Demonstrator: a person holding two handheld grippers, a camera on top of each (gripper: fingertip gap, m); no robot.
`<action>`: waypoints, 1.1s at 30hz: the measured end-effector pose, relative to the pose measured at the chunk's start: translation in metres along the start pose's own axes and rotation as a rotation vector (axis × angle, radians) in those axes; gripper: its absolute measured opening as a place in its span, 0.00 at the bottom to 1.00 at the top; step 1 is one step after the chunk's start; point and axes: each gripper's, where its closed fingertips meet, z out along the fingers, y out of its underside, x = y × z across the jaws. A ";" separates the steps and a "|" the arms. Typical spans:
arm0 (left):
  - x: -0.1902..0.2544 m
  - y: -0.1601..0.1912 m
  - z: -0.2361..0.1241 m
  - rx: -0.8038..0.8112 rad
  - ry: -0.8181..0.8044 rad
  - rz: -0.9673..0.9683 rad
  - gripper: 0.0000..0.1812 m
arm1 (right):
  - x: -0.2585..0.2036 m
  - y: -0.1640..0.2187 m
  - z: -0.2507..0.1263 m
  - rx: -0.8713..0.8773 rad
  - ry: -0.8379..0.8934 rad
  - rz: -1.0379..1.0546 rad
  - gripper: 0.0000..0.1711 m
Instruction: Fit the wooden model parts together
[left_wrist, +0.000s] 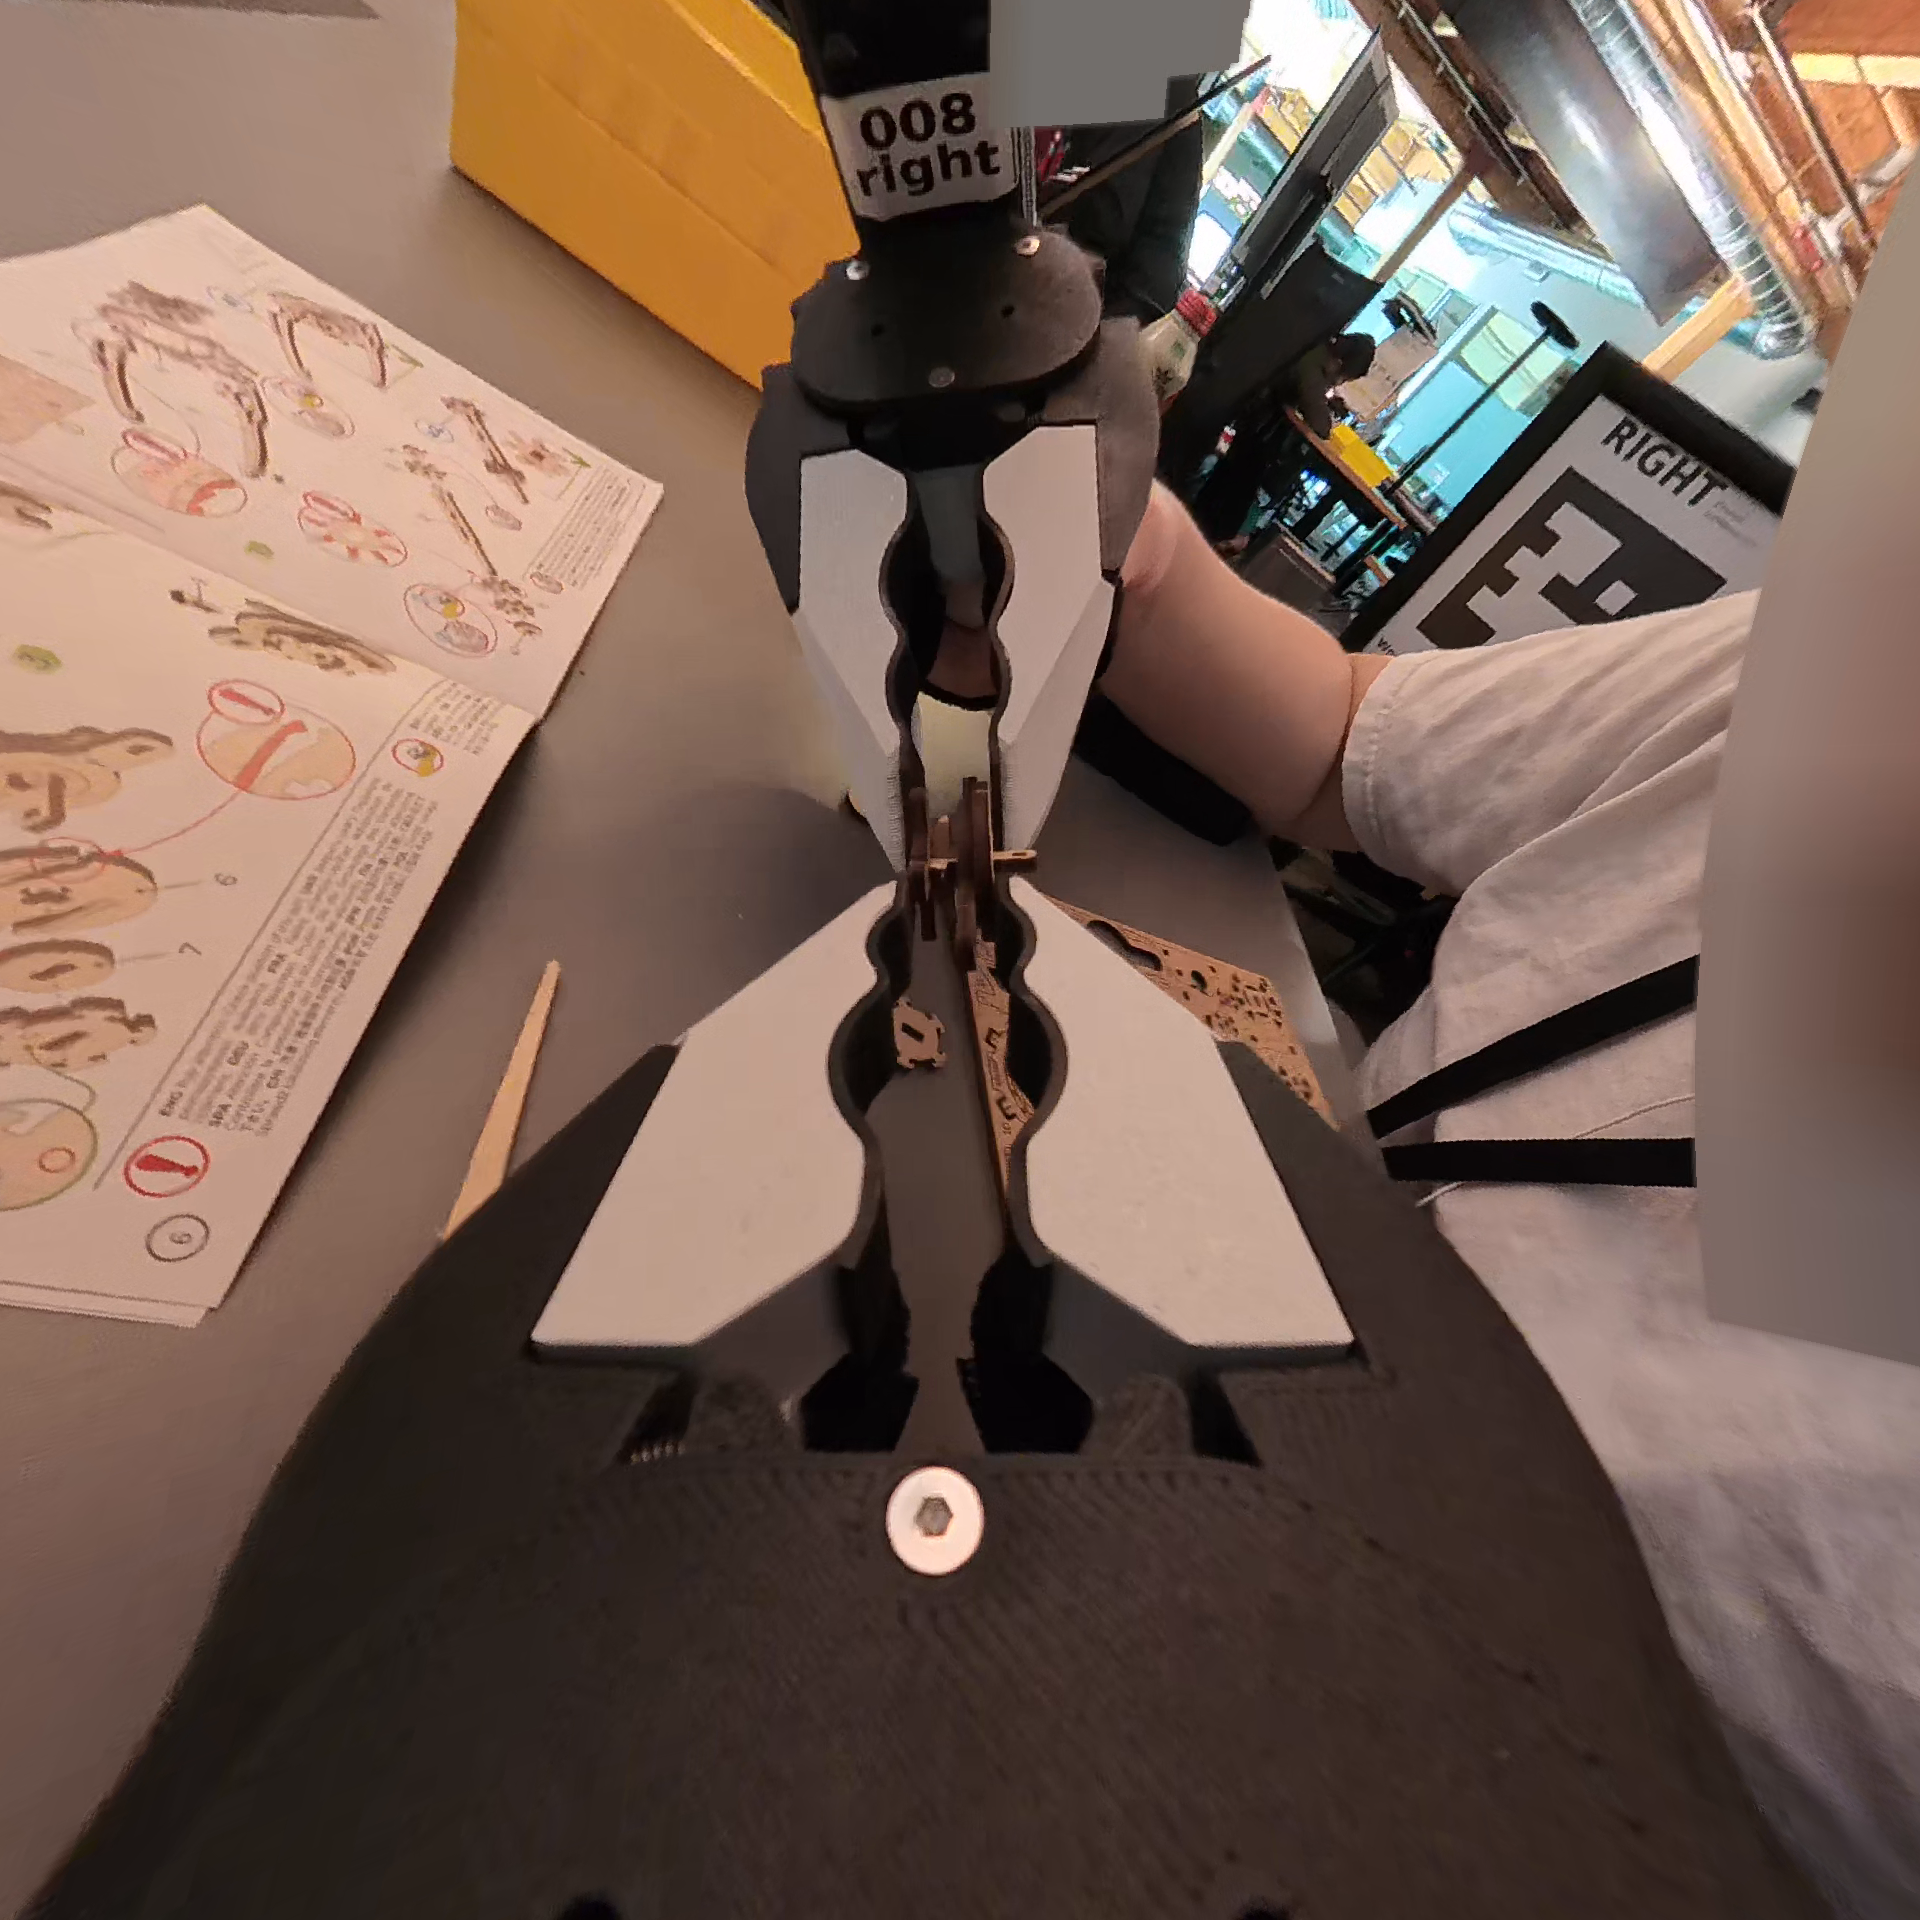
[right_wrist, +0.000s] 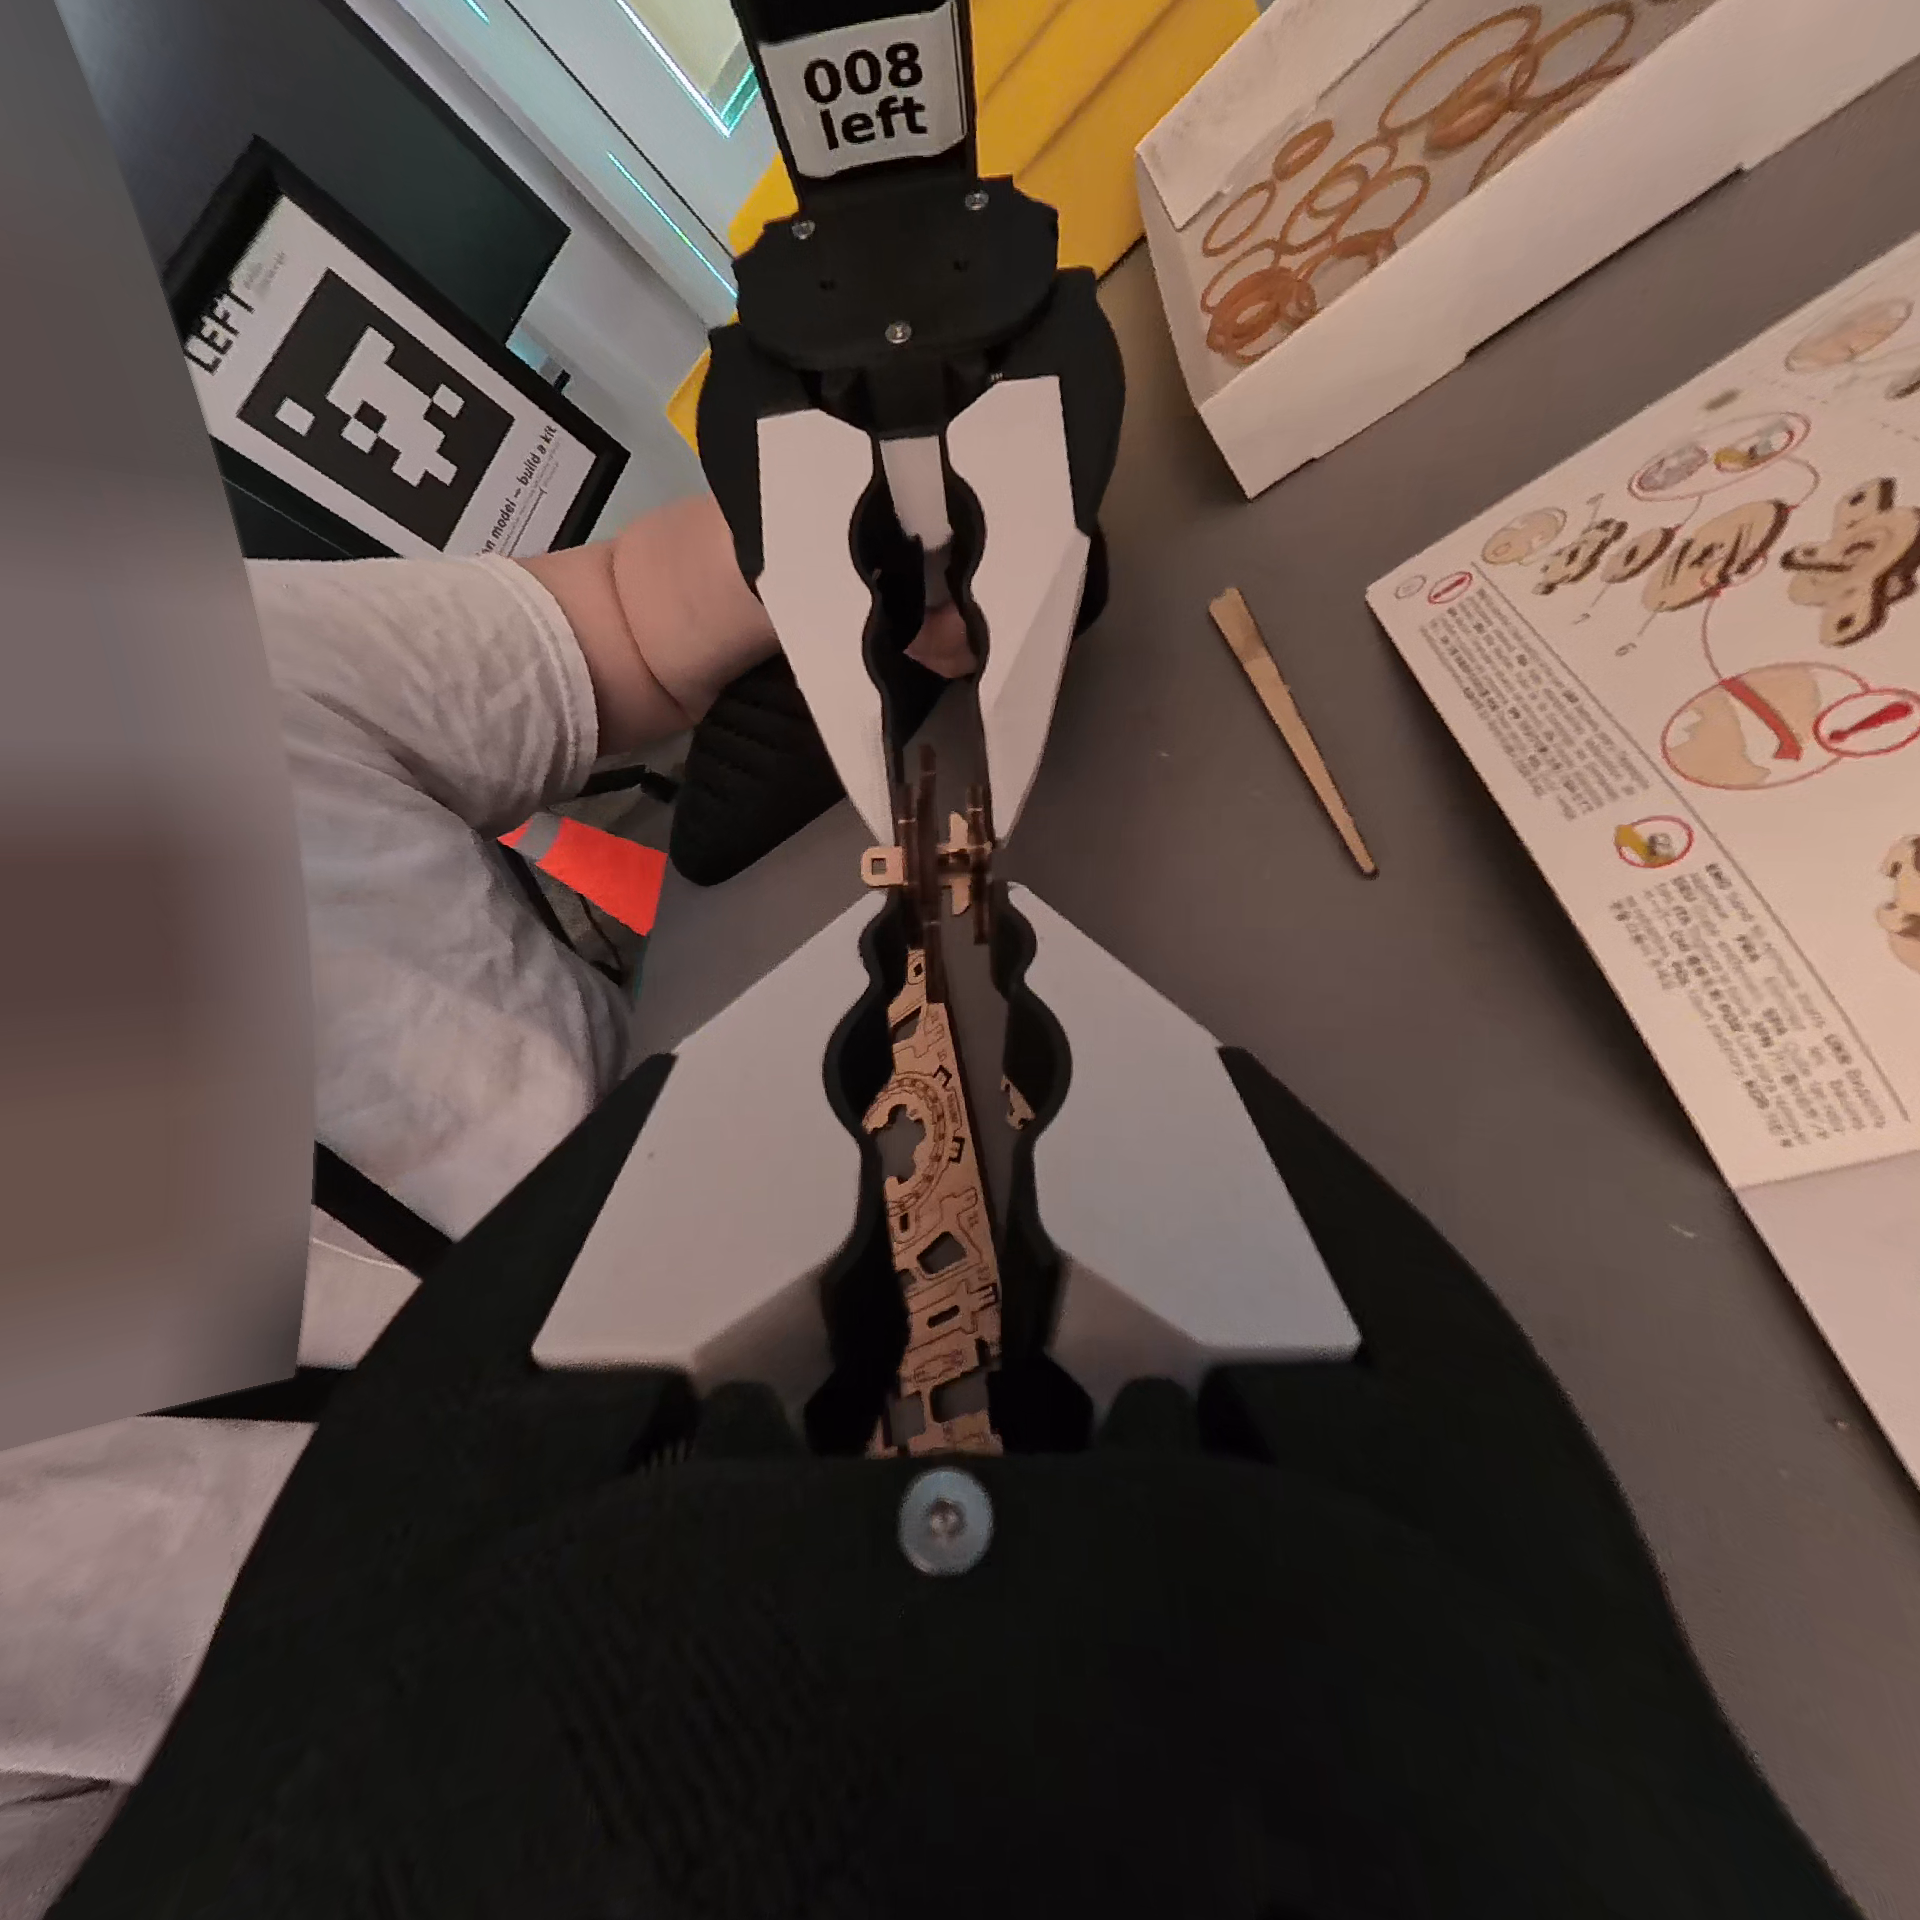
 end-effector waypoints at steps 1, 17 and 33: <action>0.001 -0.002 0.000 0.009 -0.007 0.030 0.07 | -0.001 -0.002 -0.001 0.008 0.003 -0.026 0.09; 0.023 -0.021 -0.009 0.113 -0.235 0.673 0.08 | -0.026 -0.024 -0.010 0.100 0.213 -0.733 0.08; 0.023 -0.007 -0.004 0.031 -0.426 1.106 0.09 | -0.023 -0.013 -0.005 -0.062 0.480 -1.189 0.08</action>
